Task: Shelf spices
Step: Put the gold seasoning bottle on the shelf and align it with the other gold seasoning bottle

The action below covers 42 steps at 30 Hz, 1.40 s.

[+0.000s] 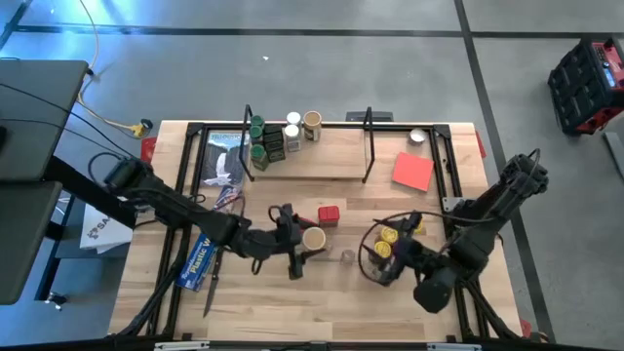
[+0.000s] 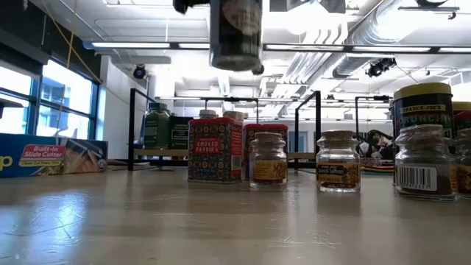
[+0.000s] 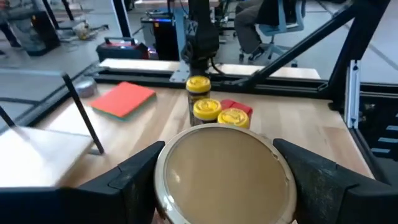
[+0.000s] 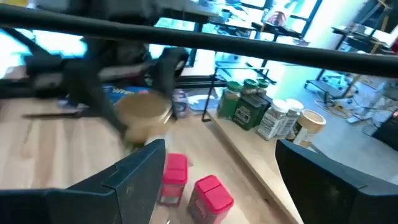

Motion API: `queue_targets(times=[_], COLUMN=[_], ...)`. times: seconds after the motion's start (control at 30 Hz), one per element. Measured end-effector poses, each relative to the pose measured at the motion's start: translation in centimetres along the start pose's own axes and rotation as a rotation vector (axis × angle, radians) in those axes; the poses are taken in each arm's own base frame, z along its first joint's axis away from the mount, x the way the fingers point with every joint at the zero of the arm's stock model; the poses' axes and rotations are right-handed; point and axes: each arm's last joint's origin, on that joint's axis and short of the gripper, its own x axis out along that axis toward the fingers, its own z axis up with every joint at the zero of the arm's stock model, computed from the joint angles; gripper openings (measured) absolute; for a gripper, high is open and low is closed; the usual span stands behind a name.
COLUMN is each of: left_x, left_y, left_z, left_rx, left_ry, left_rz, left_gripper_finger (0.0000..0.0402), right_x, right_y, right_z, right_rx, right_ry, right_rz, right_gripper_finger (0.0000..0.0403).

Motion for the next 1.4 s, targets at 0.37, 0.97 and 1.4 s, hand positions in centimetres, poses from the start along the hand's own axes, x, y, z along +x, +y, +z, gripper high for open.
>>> queue_targets(times=[0.37, 0.97, 1.4], left_x=[0.2, 7.3, 10.3], left_y=[5.4, 22.5, 25.2], left_z=[2.9, 1.6, -2.3], left_rx=[-0.054, 0.023, 0.104], left_ry=[-0.024, 0.144, 0.263], left_rz=[-0.044, 0.110, 0.174], left_gripper_finger=[0.0268, 0.0268, 0.0285], right_x=[-1.3, 0.4, 1.6], right_y=[2.9, 3.2, 2.9], right_z=[-2.2, -3.4, -3.2], right_rx=[0.023, 0.020, 0.050], right_ry=[0.013, 0.037, 0.074], right_rz=[0.057, -0.022, -0.025], right_gripper_finger=[0.0300, 0.0300, 0.0300])
